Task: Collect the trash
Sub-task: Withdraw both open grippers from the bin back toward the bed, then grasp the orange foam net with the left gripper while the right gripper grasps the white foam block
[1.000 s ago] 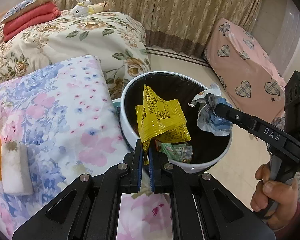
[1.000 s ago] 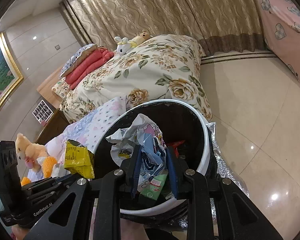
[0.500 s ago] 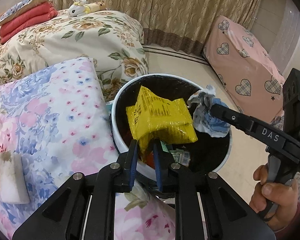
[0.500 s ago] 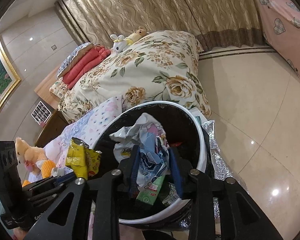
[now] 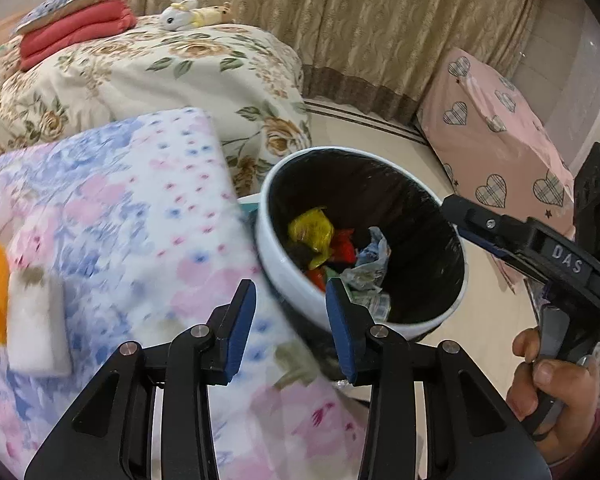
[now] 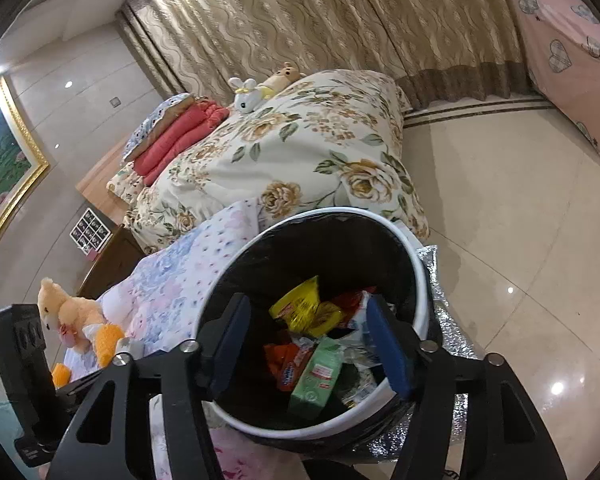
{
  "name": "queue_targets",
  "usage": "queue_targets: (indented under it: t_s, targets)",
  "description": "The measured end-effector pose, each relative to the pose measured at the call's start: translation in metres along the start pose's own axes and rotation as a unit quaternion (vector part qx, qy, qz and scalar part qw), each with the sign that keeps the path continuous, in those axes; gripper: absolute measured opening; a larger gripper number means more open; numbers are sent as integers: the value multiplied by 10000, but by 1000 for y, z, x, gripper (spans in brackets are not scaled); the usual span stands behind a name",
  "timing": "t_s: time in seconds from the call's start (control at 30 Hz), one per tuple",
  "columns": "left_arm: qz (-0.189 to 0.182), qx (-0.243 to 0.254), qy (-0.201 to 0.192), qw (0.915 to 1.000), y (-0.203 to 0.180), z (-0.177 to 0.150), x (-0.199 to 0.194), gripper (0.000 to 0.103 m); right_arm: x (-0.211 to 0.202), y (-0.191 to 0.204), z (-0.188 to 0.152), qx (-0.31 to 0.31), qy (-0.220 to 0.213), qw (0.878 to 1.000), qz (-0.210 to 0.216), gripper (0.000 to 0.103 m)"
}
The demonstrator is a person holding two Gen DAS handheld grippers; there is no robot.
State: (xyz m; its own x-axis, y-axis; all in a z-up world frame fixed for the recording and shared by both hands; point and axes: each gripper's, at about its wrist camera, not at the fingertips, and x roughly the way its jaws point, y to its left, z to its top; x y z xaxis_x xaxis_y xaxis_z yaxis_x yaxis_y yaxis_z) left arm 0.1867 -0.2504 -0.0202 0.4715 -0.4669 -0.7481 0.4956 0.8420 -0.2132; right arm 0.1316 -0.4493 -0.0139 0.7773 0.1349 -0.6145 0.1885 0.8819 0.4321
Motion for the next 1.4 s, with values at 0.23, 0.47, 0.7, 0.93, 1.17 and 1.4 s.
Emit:
queue_targets:
  t_s: [0.23,0.47,0.7,0.93,1.17,1.4]
  targets:
    - [159,-296,-97,9994,29,-26,-23,36,-3,28,-14,-190,-47,9996,183,72]
    - [352,-671,-176,9970,65,-52,-47,36,-1,56,-29,-341,19,9985,416,75]
    - [556,-1099,-268,9920,103,-74,-71,36,6,88,-50,-552,234,9960,658,78]
    - [792,-1485,-379,9850,141,-92,-92,36,16,117,-74,-742,503,9923,854,79]
    - [1021,-1824,-434,9769,177,-107,-104,36,26,143,-94,-930,730,9879,1001,79]
    - [1146,-2019,-441,9717,201,-114,-107,36,36,165,-107,-1105,890,9835,1122,79]
